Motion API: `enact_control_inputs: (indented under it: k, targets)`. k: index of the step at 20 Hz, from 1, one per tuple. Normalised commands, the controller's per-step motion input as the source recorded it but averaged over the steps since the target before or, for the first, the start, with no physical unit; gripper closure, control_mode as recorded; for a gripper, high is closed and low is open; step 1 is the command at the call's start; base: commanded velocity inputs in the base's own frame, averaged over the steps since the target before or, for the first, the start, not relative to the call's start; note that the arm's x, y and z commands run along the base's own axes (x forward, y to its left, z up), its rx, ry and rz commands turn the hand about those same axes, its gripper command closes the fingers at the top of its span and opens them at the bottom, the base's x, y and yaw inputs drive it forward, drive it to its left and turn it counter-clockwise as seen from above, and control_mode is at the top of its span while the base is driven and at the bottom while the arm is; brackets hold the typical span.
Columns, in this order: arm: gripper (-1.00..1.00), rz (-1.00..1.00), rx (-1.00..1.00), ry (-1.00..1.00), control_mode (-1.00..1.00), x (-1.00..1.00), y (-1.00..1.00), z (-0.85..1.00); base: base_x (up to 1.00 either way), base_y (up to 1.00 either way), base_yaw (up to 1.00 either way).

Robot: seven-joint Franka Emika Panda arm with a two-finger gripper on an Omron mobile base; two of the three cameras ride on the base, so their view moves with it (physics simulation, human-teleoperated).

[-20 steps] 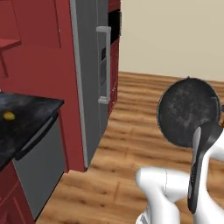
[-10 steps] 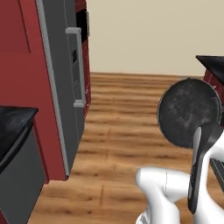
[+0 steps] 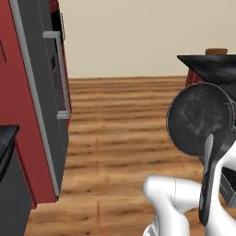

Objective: Pick the pan from the cabinet and place it on the stove. Then turn on the stove burner for the pan.

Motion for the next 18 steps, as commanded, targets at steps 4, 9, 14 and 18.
enact_control_inputs:
  k: [4,9,14,18]
  targets:
    - [1.00,0.00,0.00,0.00,1.00,0.00,0.00,0.00,0.33,0.49,-0.29]
    - [1.00,0.00,0.00,0.00,1.00,0.00,0.00,0.00,0.43,0.30,-0.24]
    - [1.00,0.00,0.00,0.00,1.00,0.00,0.00,0.00,0.56,0.23,-0.21]
    - [1.00,0.00,0.00,0.00,1.00,0.00,0.00,0.00,0.58,0.21,-0.19]
